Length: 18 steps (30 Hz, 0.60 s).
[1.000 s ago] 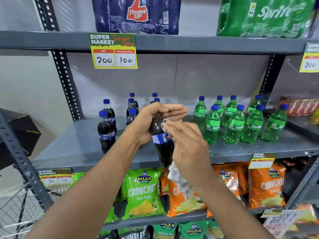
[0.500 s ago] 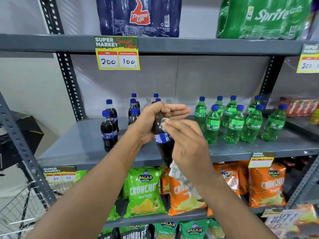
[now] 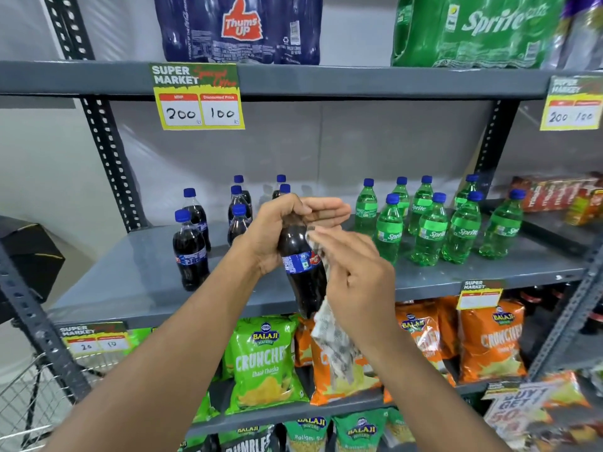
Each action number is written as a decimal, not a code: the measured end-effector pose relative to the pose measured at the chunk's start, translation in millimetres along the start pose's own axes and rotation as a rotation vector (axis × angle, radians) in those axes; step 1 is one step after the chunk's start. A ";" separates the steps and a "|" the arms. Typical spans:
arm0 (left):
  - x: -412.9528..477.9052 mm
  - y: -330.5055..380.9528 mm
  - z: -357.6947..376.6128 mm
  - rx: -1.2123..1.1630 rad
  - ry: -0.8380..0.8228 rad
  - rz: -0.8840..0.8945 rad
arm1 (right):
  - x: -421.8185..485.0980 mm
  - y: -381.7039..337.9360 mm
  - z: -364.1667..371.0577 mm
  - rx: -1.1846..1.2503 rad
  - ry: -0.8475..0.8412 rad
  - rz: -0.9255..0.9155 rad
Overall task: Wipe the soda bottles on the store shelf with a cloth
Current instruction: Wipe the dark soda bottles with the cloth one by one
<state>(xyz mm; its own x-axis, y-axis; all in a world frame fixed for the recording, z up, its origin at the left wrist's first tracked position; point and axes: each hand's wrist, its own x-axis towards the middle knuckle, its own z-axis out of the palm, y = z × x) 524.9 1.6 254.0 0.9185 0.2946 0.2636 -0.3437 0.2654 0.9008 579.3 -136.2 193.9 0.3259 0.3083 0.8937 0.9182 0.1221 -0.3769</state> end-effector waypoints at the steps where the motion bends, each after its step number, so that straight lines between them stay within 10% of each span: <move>1: 1.1 -0.3 0.6 -0.006 0.000 0.005 | 4.3 0.5 -0.2 0.023 0.001 0.048; 18: 16.7 -1.5 3.1 -0.073 0.058 0.009 | -1.4 20.4 -13.0 0.226 -0.081 0.330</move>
<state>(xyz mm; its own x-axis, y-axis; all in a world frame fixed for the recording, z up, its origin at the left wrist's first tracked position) 541.4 3.2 258.1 0.9032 0.3495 0.2493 -0.3673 0.3284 0.8702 600.5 -146.4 188.1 0.5675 0.4379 0.6973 0.6916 0.2060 -0.6922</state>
